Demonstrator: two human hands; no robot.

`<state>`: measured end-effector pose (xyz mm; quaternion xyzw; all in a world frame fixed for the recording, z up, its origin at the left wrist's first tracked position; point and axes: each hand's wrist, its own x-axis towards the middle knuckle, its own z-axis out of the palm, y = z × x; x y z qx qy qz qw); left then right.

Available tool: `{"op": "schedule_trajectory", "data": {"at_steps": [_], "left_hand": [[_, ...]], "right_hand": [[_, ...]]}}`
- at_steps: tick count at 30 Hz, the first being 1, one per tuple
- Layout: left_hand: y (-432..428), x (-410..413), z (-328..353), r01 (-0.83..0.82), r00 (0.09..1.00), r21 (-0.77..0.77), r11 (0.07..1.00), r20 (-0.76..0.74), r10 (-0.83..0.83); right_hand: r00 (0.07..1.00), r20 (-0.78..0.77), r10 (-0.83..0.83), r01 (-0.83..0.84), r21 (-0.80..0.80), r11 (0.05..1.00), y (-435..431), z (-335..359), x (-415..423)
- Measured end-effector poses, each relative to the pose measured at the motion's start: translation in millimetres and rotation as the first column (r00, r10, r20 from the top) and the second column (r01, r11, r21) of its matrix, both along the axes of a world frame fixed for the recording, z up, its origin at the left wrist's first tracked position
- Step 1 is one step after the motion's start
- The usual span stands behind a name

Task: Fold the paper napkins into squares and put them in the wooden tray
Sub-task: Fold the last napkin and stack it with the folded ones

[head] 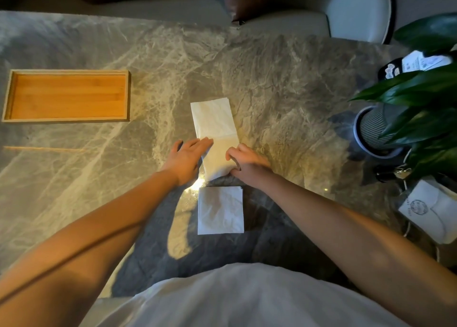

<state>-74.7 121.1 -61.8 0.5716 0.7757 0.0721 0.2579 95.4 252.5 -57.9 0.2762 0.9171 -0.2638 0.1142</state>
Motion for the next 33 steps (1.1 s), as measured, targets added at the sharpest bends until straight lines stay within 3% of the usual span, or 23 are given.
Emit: {"op": "schedule_trajectory", "data": {"at_steps": [3,7,13,18,20,25,29,33], "left_hand": [[-3,-1,-1,-0.027,1.0,0.028,0.999,0.001,0.027],[-8,-3,-2,-0.033,0.999,0.073,0.997,-0.005,0.033],[-14,-1,-3,-0.237,0.972,0.233,0.943,0.057,0.23],[-17,0,-3,-0.291,0.957,0.223,0.93,0.089,0.277],[-18,-1,-3,-0.291,0.956,0.219,0.931,0.103,0.274],[-19,2,-2,-0.294,0.955,0.207,0.933,0.091,0.281],[-17,5,0,-0.321,0.945,0.134,0.937,0.105,0.309],[-15,6,1,-0.334,0.939,0.101,0.937,0.124,0.322]], "right_hand": [[0.999,-0.005,-0.04,0.04,0.003,0.999,0,3,-5],[0.993,-0.11,0.038,-0.029,0.081,0.996,-1,11,-8],[0.936,-0.309,0.167,-0.114,0.183,0.977,-6,23,-6],[0.966,-0.074,0.247,-0.244,0.046,0.969,-1,14,4],[0.983,-0.037,0.179,-0.179,-0.007,0.984,1,7,10],[0.957,-0.254,-0.142,0.093,-0.196,0.976,-2,-1,11],[0.926,-0.131,-0.354,0.315,-0.245,0.917,-3,-5,-1],[0.912,-0.12,-0.392,0.348,-0.276,0.896,-3,-5,-4]]}}
